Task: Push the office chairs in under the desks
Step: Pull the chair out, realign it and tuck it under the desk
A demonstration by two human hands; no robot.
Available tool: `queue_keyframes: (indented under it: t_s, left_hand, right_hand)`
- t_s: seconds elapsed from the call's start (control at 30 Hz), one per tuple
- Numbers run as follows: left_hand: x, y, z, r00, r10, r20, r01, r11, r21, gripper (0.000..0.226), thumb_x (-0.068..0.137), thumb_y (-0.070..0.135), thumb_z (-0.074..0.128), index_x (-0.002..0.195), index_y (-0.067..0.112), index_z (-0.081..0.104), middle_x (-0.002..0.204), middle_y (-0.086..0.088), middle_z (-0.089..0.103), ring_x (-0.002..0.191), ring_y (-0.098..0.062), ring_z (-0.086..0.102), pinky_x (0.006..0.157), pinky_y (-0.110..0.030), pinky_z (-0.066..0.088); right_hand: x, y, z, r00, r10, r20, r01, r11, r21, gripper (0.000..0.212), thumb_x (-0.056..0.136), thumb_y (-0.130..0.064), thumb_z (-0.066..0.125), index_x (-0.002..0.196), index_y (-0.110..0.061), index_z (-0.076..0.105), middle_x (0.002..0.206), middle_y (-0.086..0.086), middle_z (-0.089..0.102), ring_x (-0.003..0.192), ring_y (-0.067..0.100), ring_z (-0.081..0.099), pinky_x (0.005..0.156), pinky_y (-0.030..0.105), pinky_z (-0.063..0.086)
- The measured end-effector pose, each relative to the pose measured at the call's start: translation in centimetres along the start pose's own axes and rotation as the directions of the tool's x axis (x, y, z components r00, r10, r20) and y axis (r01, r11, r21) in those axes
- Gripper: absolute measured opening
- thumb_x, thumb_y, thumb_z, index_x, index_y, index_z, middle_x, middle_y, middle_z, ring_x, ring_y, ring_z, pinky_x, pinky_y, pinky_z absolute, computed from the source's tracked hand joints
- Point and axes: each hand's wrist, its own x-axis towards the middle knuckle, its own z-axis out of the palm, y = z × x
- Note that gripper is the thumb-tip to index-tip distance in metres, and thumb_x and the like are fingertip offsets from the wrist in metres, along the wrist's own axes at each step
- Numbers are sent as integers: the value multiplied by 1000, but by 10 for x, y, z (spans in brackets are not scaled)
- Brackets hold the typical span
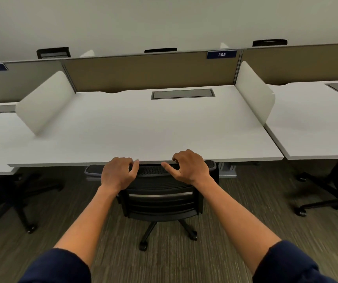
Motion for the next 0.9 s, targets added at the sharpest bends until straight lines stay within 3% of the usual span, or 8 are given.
queue_keyframes:
  t_s: [0.2, 0.37, 0.53, 0.73, 0.9]
  left_hand:
    - [26, -6, 5, 1000, -6, 30, 5, 1000, 8, 52, 100, 46, 42, 55, 22, 49, 51, 5, 52, 52, -14, 50, 48, -26, 29]
    - [46, -19, 10, 999, -10, 48, 9, 1000, 24, 57, 100, 49, 38, 51, 20, 47, 49, 3, 51, 48, -18, 50, 48, -26, 30]
    - [66, -30, 16, 999, -34, 34, 33, 999, 33, 59, 98, 50, 37, 52, 16, 51, 49, -1, 53, 49, -19, 52, 48, -27, 31]
    - [69, -31, 20, 1000, -25, 18, 24, 998, 54, 62, 90, 56, 28, 47, 14, 46, 44, -1, 47, 43, -20, 45, 46, -26, 22]
    - [68, -32, 21, 998, -48, 36, 46, 998, 43, 65, 89, 58, 26, 50, 13, 50, 47, -2, 52, 47, -21, 50, 47, -27, 26]
  right_hand:
    - [22, 5, 4, 999, 34, -21, -34, 999, -35, 82, 93, -76, 16, 65, -12, 58, 57, 1, 53, 59, 21, 52, 51, 33, 48]
    - [37, 1, 7, 998, 51, -30, -52, 998, -30, 75, 95, -68, 14, 59, -12, 49, 52, 2, 47, 56, 23, 48, 49, 30, 32]
    - [58, 0, 13, 999, 45, -4, -45, 999, 6, 72, 99, -66, 24, 59, -11, 47, 54, 3, 50, 51, 21, 48, 47, 29, 33]
    - [68, 6, 16, 1000, 30, 2, -30, 999, 25, 69, 100, -65, 29, 56, -13, 40, 50, 1, 42, 44, 18, 40, 46, 29, 35]
    - [66, 4, 15, 998, 55, 6, -55, 998, 20, 72, 93, -71, 14, 54, -15, 36, 47, 0, 38, 41, 18, 37, 46, 28, 34]
